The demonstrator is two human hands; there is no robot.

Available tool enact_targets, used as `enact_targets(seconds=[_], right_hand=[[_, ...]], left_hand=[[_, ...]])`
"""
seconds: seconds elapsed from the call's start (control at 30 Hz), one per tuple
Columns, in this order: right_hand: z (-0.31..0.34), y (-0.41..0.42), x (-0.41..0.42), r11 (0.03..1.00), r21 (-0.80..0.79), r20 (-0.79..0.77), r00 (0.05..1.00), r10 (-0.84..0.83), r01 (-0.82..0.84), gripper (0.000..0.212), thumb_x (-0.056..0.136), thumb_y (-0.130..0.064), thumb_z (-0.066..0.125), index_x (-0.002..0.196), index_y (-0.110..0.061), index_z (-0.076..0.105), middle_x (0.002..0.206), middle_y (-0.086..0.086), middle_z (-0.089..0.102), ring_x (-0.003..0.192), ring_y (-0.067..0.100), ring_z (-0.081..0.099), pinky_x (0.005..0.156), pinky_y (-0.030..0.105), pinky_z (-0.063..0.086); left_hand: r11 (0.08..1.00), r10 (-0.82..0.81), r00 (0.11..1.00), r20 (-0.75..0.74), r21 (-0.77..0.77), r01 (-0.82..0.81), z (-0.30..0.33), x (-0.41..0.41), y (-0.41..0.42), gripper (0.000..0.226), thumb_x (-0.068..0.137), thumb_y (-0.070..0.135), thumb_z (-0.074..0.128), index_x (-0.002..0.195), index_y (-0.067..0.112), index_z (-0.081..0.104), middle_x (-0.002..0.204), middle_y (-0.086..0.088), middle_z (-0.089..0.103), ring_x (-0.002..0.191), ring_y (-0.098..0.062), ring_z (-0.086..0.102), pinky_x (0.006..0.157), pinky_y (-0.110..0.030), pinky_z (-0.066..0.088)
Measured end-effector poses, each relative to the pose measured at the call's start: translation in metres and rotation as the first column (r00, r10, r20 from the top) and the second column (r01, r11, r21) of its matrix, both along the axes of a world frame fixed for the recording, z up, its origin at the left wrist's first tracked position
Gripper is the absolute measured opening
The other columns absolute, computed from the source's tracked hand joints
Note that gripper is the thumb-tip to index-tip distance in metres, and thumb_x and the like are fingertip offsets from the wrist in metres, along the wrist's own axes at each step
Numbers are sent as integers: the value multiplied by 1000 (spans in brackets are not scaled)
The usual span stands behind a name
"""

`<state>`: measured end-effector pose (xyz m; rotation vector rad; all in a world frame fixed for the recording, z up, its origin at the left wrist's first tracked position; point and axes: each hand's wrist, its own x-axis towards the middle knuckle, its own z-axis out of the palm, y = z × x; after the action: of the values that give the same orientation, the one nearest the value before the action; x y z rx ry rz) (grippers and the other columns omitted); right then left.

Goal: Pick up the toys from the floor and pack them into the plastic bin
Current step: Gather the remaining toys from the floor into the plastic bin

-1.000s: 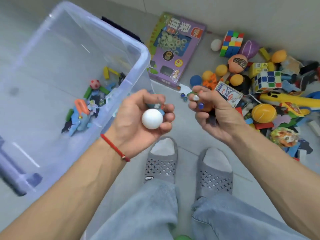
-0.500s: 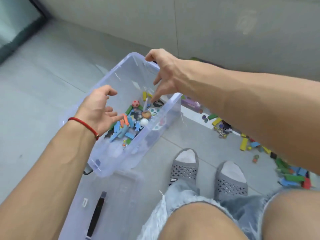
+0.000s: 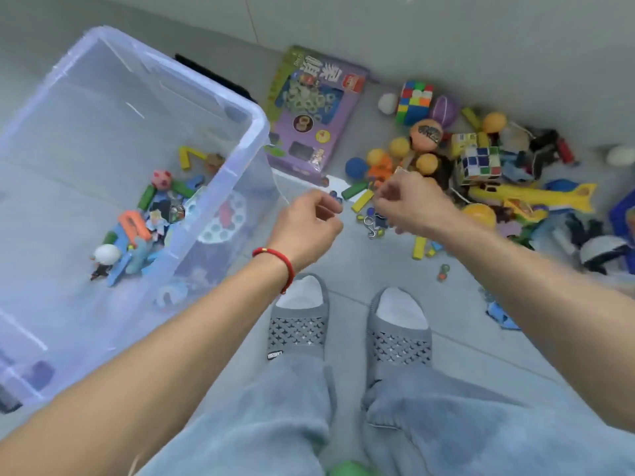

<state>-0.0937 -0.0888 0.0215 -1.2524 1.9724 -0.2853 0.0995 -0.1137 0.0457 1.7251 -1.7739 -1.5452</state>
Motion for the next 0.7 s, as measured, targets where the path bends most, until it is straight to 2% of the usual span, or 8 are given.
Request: enact_targets(seconds=[0.03, 0.07, 0.13, 0.27, 0.37, 0.47, 0.57, 0.7], right_hand=[[-23, 12, 0, 994, -19, -198, 975, 100, -106, 15, 87, -29, 58, 92, -17, 65, 89, 8, 71, 83, 32, 68, 67, 42, 57], [-44, 24, 1, 978, -37, -381, 908, 176, -205, 18, 89, -31, 56, 98, -17, 63, 95, 9, 68, 85, 36, 66, 64, 41, 53], [-74, 41, 6, 955, -77, -533, 821, 203, -286, 24, 93, -31, 54, 108, -14, 60, 103, 11, 61, 82, 38, 64, 54, 39, 48], [-104, 54, 11, 947, -234, -469, 879, 86, -218, 37, 90, -31, 64, 121, -12, 57, 116, 11, 54, 87, 32, 63, 51, 37, 47], [-119, 48, 9, 914, -353, -406, 913, 41, -198, 43, 95, -20, 57, 136, -9, 51, 133, 11, 53, 97, 33, 63, 63, 44, 55], [-124, 42, 8, 915, -335, -374, 923, 88, -224, 57, 90, -9, 53, 146, -9, 44, 145, 12, 47, 104, 37, 59, 75, 46, 56], [-118, 46, 10, 935, -266, -376, 918, 125, -237, 69, 81, -12, 60, 148, -9, 41, 149, 9, 43, 118, 32, 53, 82, 42, 53], [-120, 54, 7, 928, -278, -390, 912, 127, -248, 60, 82, -9, 60, 141, -10, 49, 140, 8, 50, 115, 28, 54, 75, 36, 51]], left_hand=[[997, -79, 994, 71, -5, 79, -23, -7, -2, 23, 72, 18, 58, 94, 22, 67, 90, 1, 65, 82, -20, 62, 70, -29, 53], [986, -158, 975, 157, -29, 164, -44, -13, -4, 24, 76, 17, 60, 98, 22, 67, 94, 1, 66, 85, -19, 62, 73, -26, 49], [933, -288, 908, 305, -123, 337, -77, -23, -7, 28, 81, 14, 61, 108, 21, 65, 103, -2, 65, 92, -20, 61, 81, -26, 47], [776, -429, 825, 368, -317, 545, -117, -33, -7, 42, 83, 11, 64, 124, 15, 58, 117, -11, 53, 100, -30, 57, 89, -36, 48], [666, -485, 778, 399, -408, 624, -128, -37, -7, 56, 81, 12, 68, 134, 10, 50, 119, -15, 48, 101, -33, 54, 81, -46, 53], [645, -515, 763, 391, -410, 645, -135, -39, -10, 74, 80, 26, 73, 144, 16, 38, 124, -12, 45, 105, -29, 53, 80, -46, 54], [638, -529, 763, 373, -419, 647, -139, -42, -13, 78, 79, 35, 76, 144, 15, 37, 122, -13, 43, 101, -28, 52, 77, -46, 54], [613, -528, 742, 412, -420, 669, -137, -46, -11, 68, 78, 31, 78, 137, 14, 47, 115, -12, 43, 92, -27, 50, 71, -46, 53]])
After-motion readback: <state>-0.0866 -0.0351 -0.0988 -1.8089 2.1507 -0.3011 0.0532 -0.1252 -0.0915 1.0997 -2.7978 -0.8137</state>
